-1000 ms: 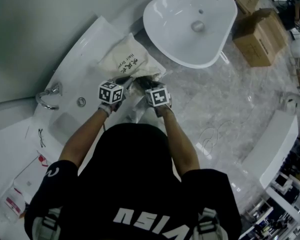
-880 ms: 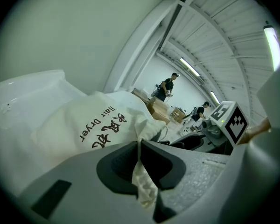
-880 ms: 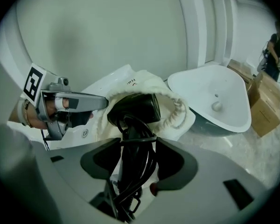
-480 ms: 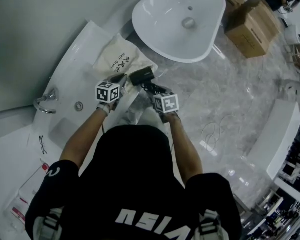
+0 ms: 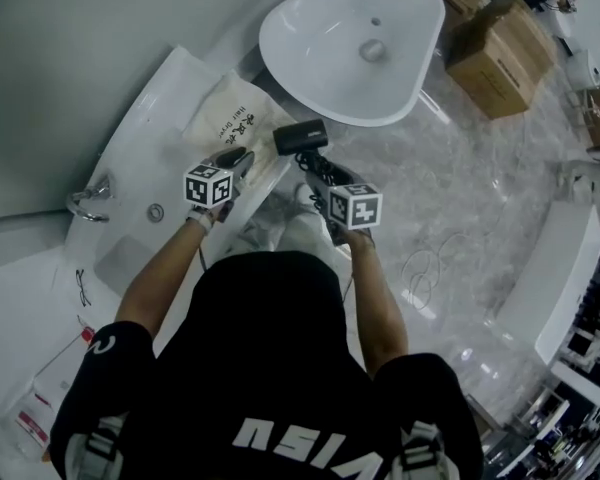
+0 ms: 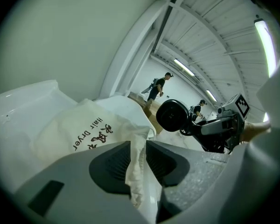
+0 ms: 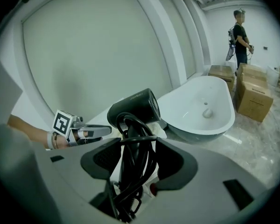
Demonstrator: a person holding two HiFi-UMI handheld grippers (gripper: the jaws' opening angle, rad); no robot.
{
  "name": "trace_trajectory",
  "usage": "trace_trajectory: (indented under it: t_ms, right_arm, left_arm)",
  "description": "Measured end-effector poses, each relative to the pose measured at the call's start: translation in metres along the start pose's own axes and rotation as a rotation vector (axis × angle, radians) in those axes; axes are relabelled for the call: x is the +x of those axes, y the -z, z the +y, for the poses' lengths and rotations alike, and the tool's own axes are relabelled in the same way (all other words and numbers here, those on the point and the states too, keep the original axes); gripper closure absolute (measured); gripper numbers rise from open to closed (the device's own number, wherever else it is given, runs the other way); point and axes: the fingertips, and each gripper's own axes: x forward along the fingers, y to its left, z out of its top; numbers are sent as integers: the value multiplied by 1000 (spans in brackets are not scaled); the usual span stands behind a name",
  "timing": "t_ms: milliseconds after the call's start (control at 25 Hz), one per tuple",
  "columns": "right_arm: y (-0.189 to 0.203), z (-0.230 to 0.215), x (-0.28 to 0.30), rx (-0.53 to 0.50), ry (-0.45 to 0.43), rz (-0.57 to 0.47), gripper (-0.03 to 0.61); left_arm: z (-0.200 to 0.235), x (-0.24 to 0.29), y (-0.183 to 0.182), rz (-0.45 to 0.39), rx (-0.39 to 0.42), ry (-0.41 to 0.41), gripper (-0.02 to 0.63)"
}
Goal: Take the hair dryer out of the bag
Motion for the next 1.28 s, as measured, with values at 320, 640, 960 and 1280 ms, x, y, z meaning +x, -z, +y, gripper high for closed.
trace_trajectory:
  t_ms: [320, 640, 960, 1280]
  right_arm:
    - [-86, 33, 36, -128, -158, -24, 353]
    - [-128, 87, 88, -258, -320, 25, 353]
    - [-127, 119, 138, -350, -398, 113, 353]
    - [-106, 113, 193, -400, -370, 204, 354]
  left_arm:
    - [17, -56, -56, -199, -27, -173, 550]
    - [45, -126, -80, -347, -40, -365, 614]
    - [65, -167, -69, -428, -129, -499, 615]
    - [72, -171, -60, -444, -176, -541, 615]
